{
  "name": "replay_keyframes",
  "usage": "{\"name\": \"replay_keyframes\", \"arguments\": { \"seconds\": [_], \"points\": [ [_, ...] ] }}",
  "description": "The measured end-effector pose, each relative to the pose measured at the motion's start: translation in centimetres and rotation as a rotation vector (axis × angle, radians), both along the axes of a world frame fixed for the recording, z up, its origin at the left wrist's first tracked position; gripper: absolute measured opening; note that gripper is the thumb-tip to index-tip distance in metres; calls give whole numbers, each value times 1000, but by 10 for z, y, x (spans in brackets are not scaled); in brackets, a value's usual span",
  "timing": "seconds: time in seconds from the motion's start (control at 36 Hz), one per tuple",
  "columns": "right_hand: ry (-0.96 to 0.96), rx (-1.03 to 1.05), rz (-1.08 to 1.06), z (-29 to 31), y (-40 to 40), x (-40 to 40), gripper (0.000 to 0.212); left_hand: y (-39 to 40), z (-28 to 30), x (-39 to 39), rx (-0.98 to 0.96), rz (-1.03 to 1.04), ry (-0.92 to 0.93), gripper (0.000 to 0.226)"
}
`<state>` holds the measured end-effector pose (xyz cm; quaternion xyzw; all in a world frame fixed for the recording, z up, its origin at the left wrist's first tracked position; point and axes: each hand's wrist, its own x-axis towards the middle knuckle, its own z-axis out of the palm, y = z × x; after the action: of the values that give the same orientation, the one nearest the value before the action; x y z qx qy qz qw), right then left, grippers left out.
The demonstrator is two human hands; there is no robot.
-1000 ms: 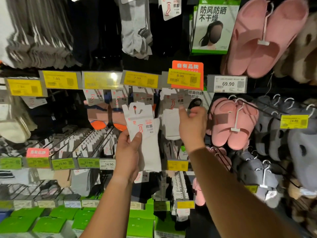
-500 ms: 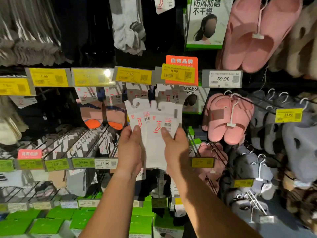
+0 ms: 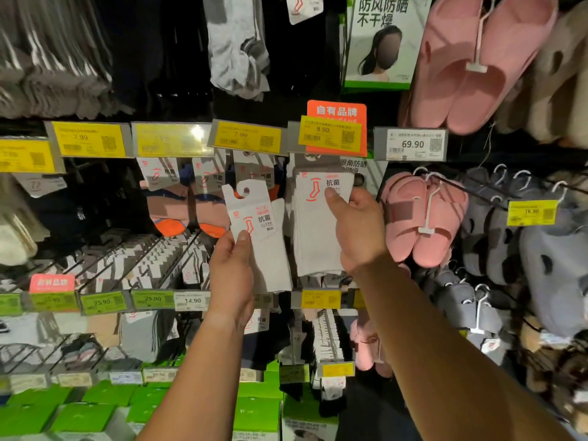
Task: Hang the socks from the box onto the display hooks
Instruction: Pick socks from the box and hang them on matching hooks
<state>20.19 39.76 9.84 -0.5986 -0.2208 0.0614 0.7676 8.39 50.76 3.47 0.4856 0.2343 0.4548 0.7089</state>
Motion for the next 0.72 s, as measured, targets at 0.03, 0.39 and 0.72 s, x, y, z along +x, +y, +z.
{"name": "replay_keyframes", "arguments": {
  "seconds": [0.03, 0.39, 0.72],
  "points": [
    [9, -16, -12, -2, 1, 1, 9, 0, 1, -1, 2, -3, 1, 27],
    [38, -303, -174, 0, 42, 36, 31, 2, 5, -6, -10, 19, 26, 25],
    [-140, -377, -64, -39, 10, -52, 33, -16, 2, 3, 215, -90, 115, 16]
  ]
}}
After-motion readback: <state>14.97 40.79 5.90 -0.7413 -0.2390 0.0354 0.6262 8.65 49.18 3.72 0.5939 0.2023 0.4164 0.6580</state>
